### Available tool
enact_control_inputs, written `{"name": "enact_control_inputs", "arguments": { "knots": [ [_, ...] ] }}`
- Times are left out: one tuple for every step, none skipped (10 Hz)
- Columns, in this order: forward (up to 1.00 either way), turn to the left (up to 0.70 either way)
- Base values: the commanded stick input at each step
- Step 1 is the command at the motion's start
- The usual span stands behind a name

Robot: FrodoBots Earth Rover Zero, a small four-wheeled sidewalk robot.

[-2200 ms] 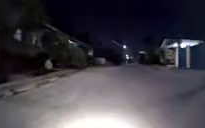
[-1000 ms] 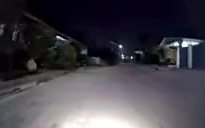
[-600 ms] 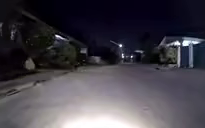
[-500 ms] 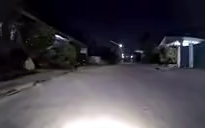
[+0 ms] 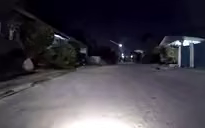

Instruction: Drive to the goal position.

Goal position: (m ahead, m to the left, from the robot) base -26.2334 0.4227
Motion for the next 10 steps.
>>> {"name": "enact_control_inputs", "arguments": {
  "knots": [
    [0.12,0.03],
    [0.12,0.03],
    [0.12,0.03],
    [0.12,0.03],
    [0.12,0.03],
    [0.12,0.03],
    [0.12,0.03],
    [0.13,0.03],
    [0.3,0.05],
    [0.79,0.05]
  ]
}}
